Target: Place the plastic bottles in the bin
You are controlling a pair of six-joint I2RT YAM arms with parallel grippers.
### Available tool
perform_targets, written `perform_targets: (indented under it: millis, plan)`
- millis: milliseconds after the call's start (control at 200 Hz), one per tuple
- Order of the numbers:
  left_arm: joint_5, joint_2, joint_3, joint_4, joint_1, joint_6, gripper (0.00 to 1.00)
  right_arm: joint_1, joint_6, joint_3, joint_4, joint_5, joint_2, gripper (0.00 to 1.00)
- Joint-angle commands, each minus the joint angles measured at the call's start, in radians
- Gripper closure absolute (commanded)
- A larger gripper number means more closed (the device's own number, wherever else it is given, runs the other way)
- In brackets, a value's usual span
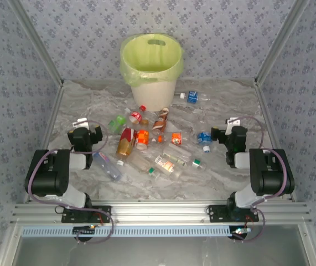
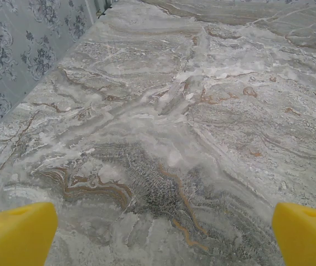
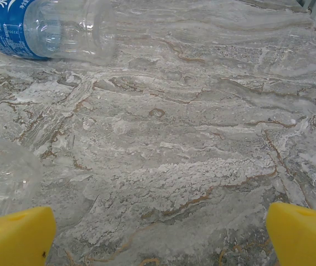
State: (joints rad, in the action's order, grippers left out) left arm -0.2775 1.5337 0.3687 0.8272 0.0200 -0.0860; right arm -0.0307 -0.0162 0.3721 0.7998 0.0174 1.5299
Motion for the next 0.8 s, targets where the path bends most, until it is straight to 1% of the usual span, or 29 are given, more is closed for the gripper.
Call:
perform_targets:
  millis: [0,610,665,710,795]
  plan:
    - [0.001,-0.002,0.018,0.034,-0.001,0.014,0.01,-0.006,-0.008,0.021,-0.002,-0.008,-0.008,0.00]
    - [0.001,-0.003,0.018,0.035,-0.001,0.014,0.00,-0.007,-0.007,0.017,0.007,-0.013,-0.011,0.00]
    - [0.007,-0.004,0.018,0.037,-0.001,0.016,0.01,-0.011,-0.005,0.024,-0.016,-0.018,-0.021,0.00]
    - [0.020,-0.025,0.041,-0.020,0.000,0.022,0.01,-0.011,-0.007,0.031,-0.037,-0.025,-0.037,0.00]
    - [0.014,-0.092,0.097,-0.188,-0.001,0.021,0.01,-0.007,-0.023,0.051,-0.121,-0.058,-0.099,0.00]
